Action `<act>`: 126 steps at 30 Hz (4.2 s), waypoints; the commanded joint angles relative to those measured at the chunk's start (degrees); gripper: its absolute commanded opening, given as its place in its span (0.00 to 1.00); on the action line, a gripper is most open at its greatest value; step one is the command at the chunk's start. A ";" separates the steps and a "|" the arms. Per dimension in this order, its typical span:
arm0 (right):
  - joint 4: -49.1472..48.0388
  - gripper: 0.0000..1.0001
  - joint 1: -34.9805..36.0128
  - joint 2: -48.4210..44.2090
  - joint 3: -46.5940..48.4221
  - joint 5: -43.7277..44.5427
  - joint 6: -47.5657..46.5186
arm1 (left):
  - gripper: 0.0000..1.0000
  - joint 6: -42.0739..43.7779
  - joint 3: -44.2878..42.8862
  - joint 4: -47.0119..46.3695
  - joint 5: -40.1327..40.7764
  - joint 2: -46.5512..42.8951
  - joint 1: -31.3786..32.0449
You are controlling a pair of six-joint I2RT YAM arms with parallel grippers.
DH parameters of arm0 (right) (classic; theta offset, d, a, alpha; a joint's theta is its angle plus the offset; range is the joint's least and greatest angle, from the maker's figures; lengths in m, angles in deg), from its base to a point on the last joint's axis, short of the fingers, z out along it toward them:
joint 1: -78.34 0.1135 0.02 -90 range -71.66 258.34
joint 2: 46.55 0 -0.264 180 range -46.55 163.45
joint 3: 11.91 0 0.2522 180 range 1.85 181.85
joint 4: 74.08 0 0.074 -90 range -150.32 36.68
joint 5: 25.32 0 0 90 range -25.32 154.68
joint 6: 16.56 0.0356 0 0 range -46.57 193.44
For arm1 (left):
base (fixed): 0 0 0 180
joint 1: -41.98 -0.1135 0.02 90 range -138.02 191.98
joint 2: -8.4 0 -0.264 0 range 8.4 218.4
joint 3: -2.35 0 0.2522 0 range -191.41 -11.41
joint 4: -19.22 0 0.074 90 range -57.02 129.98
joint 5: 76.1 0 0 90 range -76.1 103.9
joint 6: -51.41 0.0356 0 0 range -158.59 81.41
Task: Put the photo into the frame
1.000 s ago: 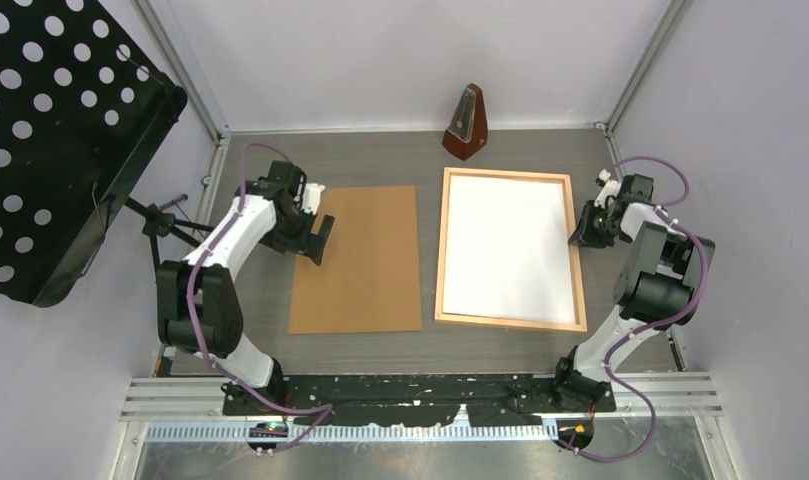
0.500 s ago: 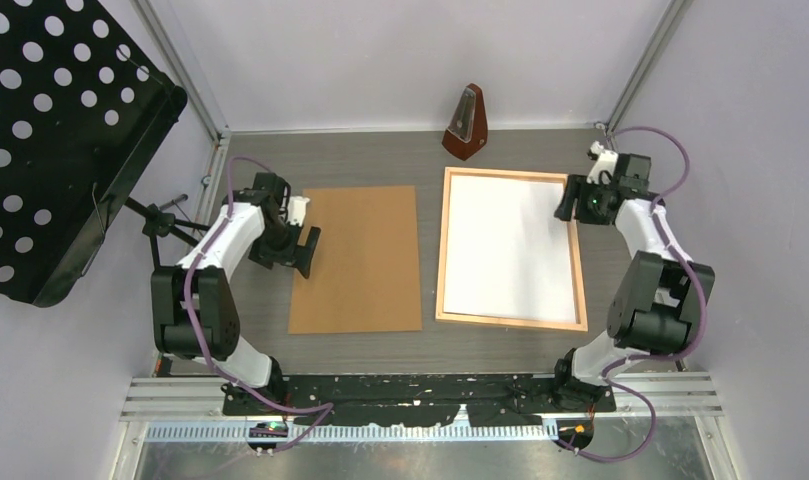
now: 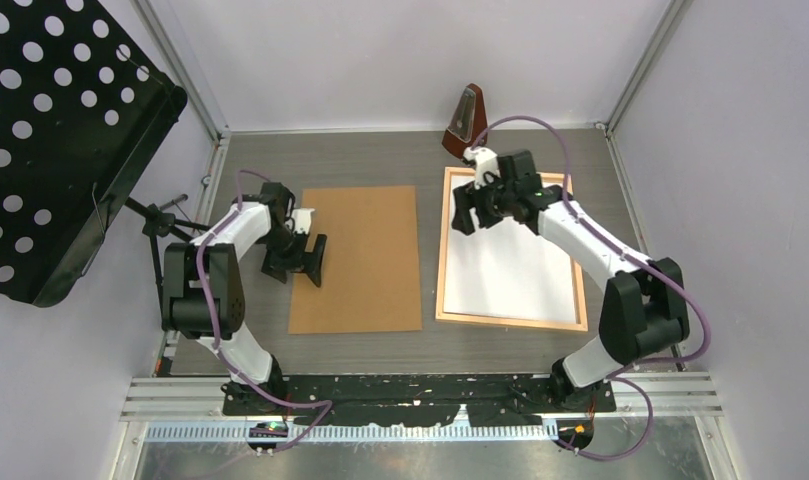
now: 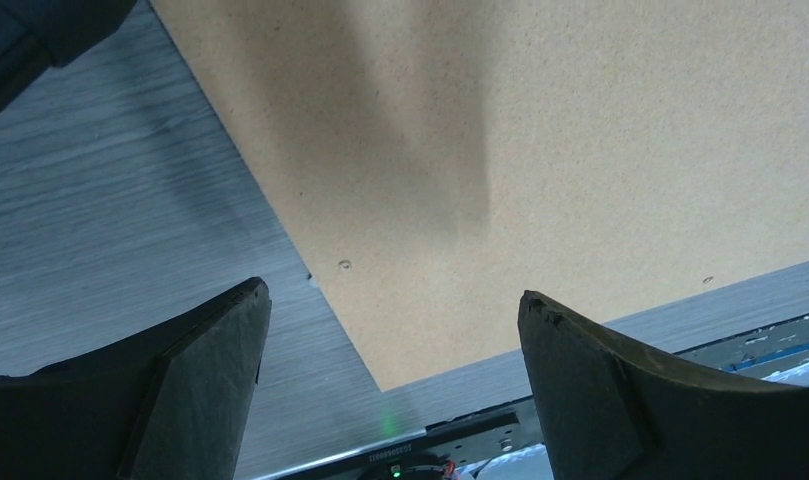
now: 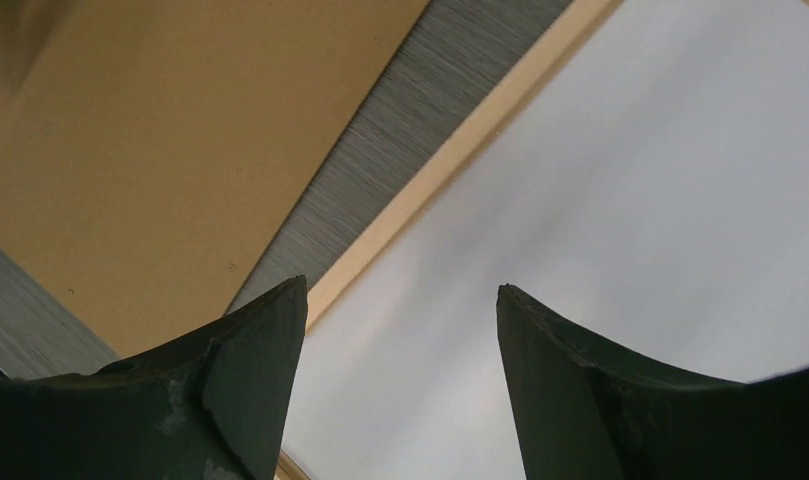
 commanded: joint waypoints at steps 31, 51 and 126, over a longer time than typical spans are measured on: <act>-6.66 0.75 12.90 29.52 15.10 -4.47 12.99 | 0.89 -4.34 0.93 -5.93 -5.29 3.22 -1.08; -3.97 0.74 12.72 27.37 9.62 -3.14 13.75 | 0.85 -6.10 2.60 -7.59 -13.00 0.62 0.33; -8.80 0.71 11.76 28.53 7.09 -13.19 15.88 | 0.70 -15.20 -2.74 -23.74 -42.35 -14.98 3.75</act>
